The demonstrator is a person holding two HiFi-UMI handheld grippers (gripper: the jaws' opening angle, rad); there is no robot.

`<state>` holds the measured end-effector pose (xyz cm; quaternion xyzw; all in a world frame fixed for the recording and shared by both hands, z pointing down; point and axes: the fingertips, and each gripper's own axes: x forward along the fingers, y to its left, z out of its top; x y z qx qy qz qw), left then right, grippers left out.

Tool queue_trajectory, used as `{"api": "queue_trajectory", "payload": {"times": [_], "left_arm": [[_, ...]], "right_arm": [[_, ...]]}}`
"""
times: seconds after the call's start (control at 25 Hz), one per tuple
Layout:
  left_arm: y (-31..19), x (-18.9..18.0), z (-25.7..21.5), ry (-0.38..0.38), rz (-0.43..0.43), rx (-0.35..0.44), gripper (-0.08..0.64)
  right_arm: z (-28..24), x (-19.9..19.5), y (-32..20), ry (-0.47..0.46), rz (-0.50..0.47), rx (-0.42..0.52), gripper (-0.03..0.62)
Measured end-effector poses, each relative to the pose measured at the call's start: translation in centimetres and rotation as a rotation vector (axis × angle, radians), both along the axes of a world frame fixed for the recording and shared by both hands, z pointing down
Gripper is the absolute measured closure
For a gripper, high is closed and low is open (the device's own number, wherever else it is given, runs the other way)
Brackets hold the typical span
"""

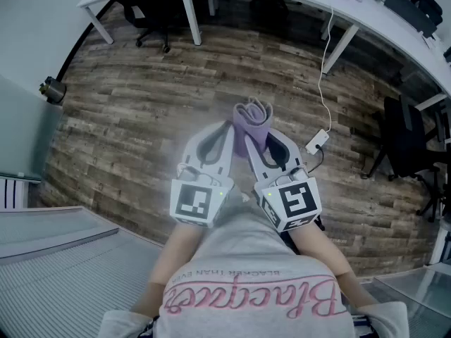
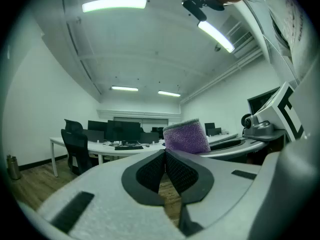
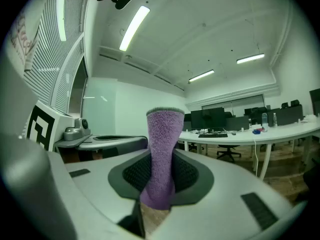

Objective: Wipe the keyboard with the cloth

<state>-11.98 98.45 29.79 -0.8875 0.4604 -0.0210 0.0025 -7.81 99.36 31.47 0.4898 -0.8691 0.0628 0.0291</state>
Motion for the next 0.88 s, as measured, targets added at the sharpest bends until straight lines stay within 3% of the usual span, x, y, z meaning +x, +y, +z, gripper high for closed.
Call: {"api": "queue_trajectory", "payload": {"times": [0.4, 0.88], "left_arm": [[-1.7, 0.8, 0.6, -0.018, 0.008, 0.002, 0.555], [-11.1, 1.6, 0.1, -0.002, 0.018, 0.025, 0.555]], "right_arm": [[0.4, 0.5, -1.6, -0.010, -0.019, 0.004, 0.508], [0.2, 1.9, -10.4, -0.019, 0.008, 0.019, 0.508]]}}
